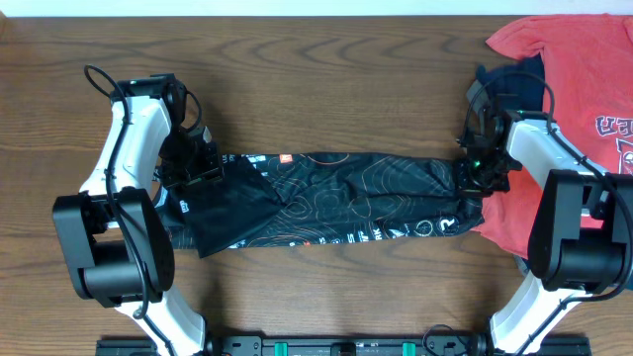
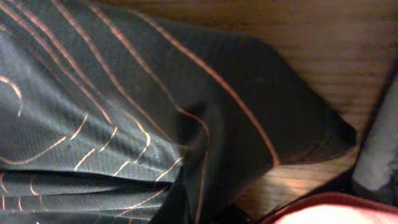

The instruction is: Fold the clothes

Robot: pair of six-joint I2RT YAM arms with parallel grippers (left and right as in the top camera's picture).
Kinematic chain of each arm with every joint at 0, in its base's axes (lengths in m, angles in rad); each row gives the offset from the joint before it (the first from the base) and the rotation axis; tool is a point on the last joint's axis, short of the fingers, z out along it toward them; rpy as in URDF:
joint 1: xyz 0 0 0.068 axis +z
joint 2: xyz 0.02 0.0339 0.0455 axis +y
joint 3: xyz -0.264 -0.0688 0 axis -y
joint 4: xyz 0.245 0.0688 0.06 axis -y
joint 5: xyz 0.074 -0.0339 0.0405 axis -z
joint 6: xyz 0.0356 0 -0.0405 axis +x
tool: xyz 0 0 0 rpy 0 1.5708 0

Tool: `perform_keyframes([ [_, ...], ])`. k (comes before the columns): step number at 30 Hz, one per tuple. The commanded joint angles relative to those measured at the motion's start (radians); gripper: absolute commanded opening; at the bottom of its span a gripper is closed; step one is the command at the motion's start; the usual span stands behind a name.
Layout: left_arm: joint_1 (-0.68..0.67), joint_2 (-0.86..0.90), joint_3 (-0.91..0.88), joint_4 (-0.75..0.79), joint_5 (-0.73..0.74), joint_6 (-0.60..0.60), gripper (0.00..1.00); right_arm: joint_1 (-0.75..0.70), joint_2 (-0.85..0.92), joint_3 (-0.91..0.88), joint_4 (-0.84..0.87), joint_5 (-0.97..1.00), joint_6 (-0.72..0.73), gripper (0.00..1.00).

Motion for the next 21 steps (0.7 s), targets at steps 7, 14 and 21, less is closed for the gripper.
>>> perform_keyframes([
  [7,0.003,0.003,0.001,0.003,0.009,-0.005,0.45,0.005,0.043,0.082,-0.071,0.016,0.005,0.01],
  [14,0.003,0.003,0.001,0.002,0.002,-0.002,0.45,0.056,0.025,0.296,-0.261,0.036,0.038,0.01],
  [21,0.003,0.003,0.001,0.002,-0.018,-0.002,0.45,0.246,0.023,0.373,-0.34,0.032,0.094,0.01],
])
